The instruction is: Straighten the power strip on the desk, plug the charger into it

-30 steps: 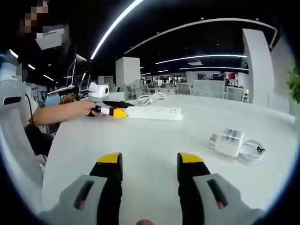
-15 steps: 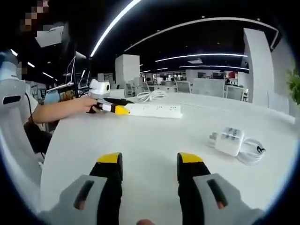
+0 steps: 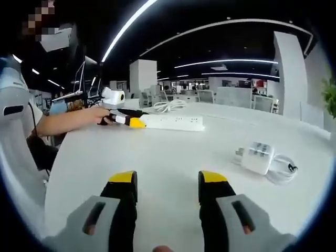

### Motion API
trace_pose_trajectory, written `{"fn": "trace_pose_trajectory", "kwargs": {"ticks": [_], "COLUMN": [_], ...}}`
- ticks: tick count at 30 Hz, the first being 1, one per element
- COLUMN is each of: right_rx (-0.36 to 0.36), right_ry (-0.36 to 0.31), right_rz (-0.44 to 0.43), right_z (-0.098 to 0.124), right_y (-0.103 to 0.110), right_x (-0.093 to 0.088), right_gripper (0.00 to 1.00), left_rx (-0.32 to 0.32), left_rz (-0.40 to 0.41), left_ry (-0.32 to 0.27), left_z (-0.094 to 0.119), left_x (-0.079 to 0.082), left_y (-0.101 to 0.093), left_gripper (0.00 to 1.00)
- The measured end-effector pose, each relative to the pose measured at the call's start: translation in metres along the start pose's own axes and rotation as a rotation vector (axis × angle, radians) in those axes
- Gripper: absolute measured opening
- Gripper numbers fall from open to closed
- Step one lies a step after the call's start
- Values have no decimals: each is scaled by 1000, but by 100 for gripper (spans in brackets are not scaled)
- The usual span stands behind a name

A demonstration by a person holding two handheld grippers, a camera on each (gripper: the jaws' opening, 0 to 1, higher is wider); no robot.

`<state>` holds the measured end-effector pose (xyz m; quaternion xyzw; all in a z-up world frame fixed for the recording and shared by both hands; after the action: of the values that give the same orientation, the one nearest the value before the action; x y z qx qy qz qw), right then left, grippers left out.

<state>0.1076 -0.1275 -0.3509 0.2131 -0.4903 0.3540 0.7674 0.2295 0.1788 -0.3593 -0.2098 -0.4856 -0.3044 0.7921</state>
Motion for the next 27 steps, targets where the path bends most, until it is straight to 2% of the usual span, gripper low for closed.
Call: {"fn": "trace_pose_trajectory", "kwargs": {"ticks": [11, 27], "right_rx": [3, 4], "right_ry": [3, 11], "right_rz": [-1, -3], "right_z": [0, -2], "right_y": [1, 1], "right_x": [-1, -2], "right_gripper": [46, 46], "left_rx": [-9, -37], "left_rz": [-24, -18], "left_ry": [17, 27], "left_z": [-3, -10], "left_x": [-2, 0], "left_y": [-1, 5], "left_gripper": [70, 71]}}
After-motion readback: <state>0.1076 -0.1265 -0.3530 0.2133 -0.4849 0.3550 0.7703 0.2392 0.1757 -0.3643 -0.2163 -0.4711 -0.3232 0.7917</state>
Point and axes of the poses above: the point that each gripper's makers call its tool centre point, and the gripper's own axes: z roughly backward along the fingers, y roughly to its left, x roughly out of its top, the point moved 4 cm from there along z, roughly backward along the fingers, and after that the axes turned 10 degrees about y, right-handed, at the moved point
